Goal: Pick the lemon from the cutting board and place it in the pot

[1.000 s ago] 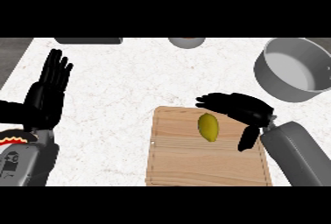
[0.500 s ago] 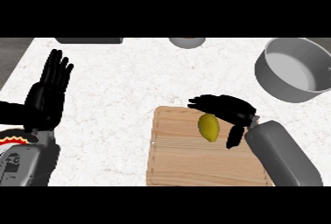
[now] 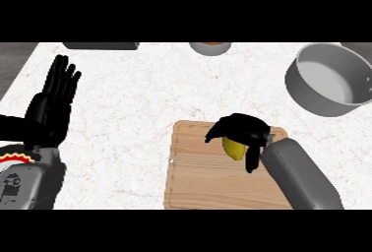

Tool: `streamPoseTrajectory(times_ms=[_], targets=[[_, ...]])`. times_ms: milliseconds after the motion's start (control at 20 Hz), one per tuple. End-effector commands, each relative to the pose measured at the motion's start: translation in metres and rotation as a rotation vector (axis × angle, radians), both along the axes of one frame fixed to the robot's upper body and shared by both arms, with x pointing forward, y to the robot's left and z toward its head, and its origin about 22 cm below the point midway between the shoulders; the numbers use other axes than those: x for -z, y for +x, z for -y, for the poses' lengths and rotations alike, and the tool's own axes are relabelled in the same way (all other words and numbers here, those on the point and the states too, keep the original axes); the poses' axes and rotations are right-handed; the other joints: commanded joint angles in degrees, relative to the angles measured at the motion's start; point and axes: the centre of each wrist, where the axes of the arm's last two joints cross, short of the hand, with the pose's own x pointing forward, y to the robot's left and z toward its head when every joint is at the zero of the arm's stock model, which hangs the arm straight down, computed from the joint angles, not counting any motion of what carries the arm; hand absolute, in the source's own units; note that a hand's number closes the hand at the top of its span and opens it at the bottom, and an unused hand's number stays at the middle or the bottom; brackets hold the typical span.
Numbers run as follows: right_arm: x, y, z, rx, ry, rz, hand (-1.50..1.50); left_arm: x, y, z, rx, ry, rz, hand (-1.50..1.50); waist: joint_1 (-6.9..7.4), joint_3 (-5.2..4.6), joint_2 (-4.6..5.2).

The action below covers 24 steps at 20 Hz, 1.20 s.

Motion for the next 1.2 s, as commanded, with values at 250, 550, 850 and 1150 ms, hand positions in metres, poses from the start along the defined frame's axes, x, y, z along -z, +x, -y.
streamPoseTrajectory(times_ms=[250, 550, 850, 1150], targets=[[0.015, -0.014, -0.024, -0.1, 0.078, 0.049, 1.5, 0.006, 0.009, -0.01, -0.014, 0.003, 0.004, 0.0, -0.51, 0.56, 0.52], [0.005, -0.025, -0.02, -0.027, 0.109, 0.162, 1.5, 0.006, 0.009, 0.002, 0.006, 0.002, 0.004, 0.0, -0.79, 0.56, 0.41], [-0.014, -0.046, -0.049, 0.289, 0.08, 0.229, 1.5, 0.012, -0.006, 0.001, -0.016, 0.007, -0.01, 0.0, -1.47, 0.51, -0.15], [-0.049, -0.081, -0.081, 0.551, 0.114, 0.29, 1.5, 0.002, 0.006, 0.001, -0.013, 0.005, -0.002, 0.0, -1.22, 0.54, 0.01]])
